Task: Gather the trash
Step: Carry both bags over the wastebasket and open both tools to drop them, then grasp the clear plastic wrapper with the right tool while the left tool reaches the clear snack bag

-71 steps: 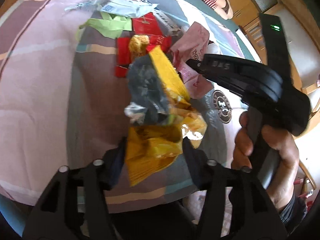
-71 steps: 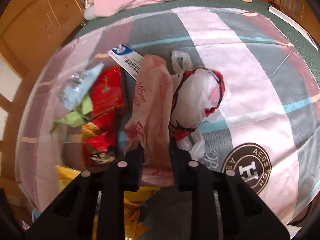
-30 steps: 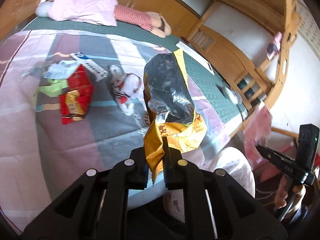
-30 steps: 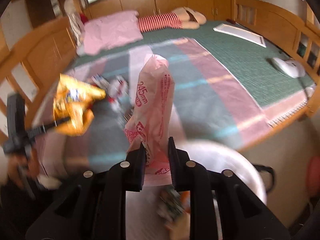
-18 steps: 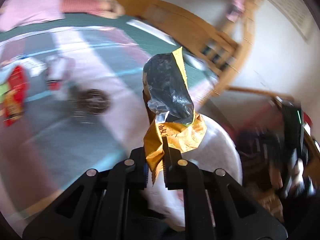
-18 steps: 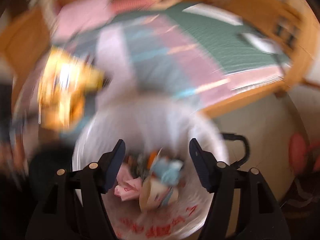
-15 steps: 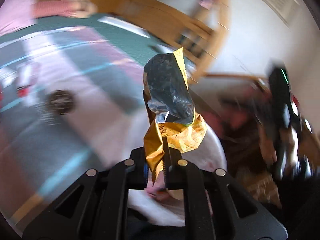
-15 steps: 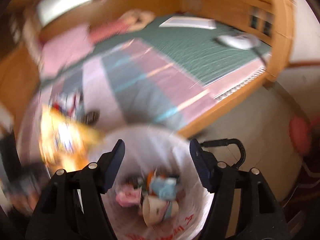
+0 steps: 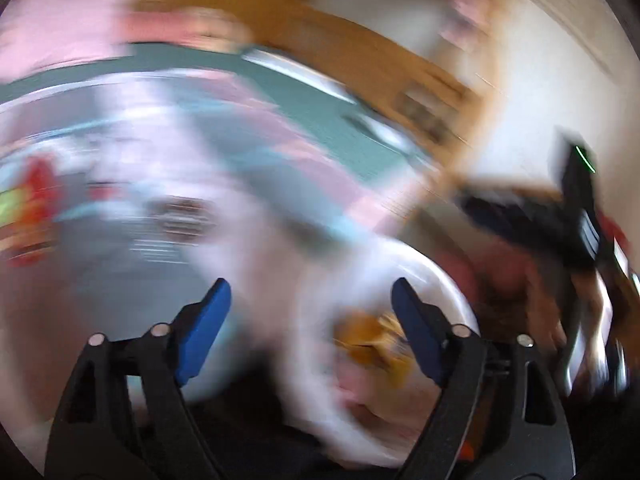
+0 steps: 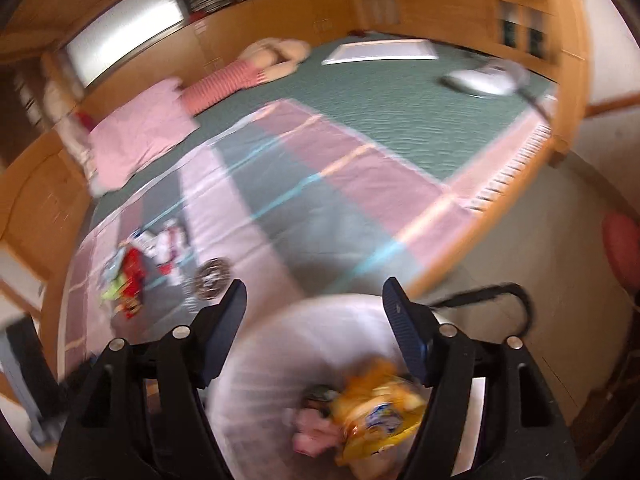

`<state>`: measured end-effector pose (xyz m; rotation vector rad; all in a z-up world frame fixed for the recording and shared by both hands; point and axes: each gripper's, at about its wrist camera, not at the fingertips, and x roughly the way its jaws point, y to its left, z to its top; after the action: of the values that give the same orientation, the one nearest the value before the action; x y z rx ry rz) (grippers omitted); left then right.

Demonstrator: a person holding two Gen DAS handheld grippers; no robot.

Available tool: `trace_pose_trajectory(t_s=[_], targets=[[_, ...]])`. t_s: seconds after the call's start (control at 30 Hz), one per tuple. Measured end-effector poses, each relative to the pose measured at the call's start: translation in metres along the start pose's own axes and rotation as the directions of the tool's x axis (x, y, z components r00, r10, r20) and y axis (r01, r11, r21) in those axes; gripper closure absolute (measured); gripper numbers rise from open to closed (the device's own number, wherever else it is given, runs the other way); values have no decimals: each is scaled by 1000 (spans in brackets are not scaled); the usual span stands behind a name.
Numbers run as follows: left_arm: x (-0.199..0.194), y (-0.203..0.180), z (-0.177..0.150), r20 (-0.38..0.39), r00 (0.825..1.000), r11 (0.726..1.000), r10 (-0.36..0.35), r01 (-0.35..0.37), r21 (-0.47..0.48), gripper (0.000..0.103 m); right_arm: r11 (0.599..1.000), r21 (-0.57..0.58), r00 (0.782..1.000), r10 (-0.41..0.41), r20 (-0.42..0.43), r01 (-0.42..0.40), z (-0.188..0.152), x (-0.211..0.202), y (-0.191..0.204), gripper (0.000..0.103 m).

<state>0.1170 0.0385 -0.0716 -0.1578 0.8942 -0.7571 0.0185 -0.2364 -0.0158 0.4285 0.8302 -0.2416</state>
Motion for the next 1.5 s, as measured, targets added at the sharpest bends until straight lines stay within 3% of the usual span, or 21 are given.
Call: trace_pose_trajectory(t_s=[0.03, 0.07, 0.1, 0.13, 0.17, 0.2, 0.3, 0.4, 0.47, 0.53, 0.6, 0.7, 0.83, 0.87, 0.97, 1.07, 1.27, 1.33, 1.43, 1.47, 1.5], targets=[[-11, 25, 6, 17, 990, 988, 142, -140, -68, 18, 1000, -26, 1000, 18, -2, -18, 1, 7, 15, 34], [-18, 45, 9, 17, 964, 958, 266, -262, -118, 18, 996, -77, 999, 49, -10, -49, 2, 20, 42, 34], [-31, 76, 11, -1, 892, 876, 451, -443, -188, 18, 990, -119, 997, 71, -19, -72, 2, 29, 63, 34], [-39, 94, 12, -19, 844, 818, 536, -525, -234, 18, 982, -165, 995, 90, -29, -94, 2, 40, 86, 34], [-49, 115, 12, -43, 801, 759, 597, -581, -294, 17, 971, -212, 994, 107, -37, -113, 0, 52, 110, 34], [-67, 144, 9, -68, 784, 700, 617, -587, -407, 15, 953, -273, 991, 124, -44, -131, -2, 68, 141, 34], [-104, 187, -1, -55, 819, 613, 571, -470, -635, 9, 880, -448, 988, 137, -72, -155, -10, 111, 225, 34], [-135, 214, -17, -31, 808, 513, 588, -403, -758, 6, 784, -612, 994, 103, -41, -106, -23, 148, 306, 33], [-144, 221, -30, -27, 809, 473, 588, -370, -800, 6, 685, -729, 997, 46, 68, 18, -35, 173, 358, 28], [-147, 223, -37, -22, 830, 461, 557, -332, -823, 6, 591, -796, 986, 6, 167, 131, -46, 197, 395, 28], [-144, 223, -38, -24, 848, 469, 529, -315, -825, 6, 536, -830, 982, 0, 187, 158, -54, 220, 424, 28], [-140, 226, -40, -19, 862, 484, 507, -302, -822, 6, 511, -852, 992, -11, 125, 113, -61, 248, 453, 25], [-144, 224, -43, -1, 865, 492, 502, -287, -822, 6, 476, -873, 993, -97, 70, 108, -72, 285, 472, 24], [-144, 224, -42, 0, 865, 490, 502, -284, -824, 6, 483, -869, 992, -109, 60, 106, -71, 290, 472, 34], [-148, 227, -45, 3, 864, 478, 503, -275, -834, 6, 558, -828, 995, -101, -4, 53, -61, 294, 457, 72], [-151, 230, -48, 12, 857, 457, 516, -263, -850, 6, 612, -790, 999, -40, 12, 34, -51, 278, 446, 91], [-153, 233, -48, 8, 845, 433, 535, -266, -862, 6, 788, -606, 983, 174, 50, -109, -38, 187, 395, 92], [-156, 234, -49, 6, 836, 420, 548, -269, -867, 6, 852, -457, 961, 277, -16, -254, -40, 159, 365, 92], [-163, 236, -53, 2, 821, 398, 571, -275, -875, 6, 847, -303, 900, 415, -137, -437, -55, 144, 329, 92], [-165, 237, -55, -2, 815, 387, 579, -277, -879, 6, 827, -263, 867, 460, -193, -497, -60, 148, 321, 92], [-167, 238, -56, -3, 813, 382, 582, -276, -882, 6, 795, -184, 807, 523, -274, -578, -67, 156, 312, 92]])
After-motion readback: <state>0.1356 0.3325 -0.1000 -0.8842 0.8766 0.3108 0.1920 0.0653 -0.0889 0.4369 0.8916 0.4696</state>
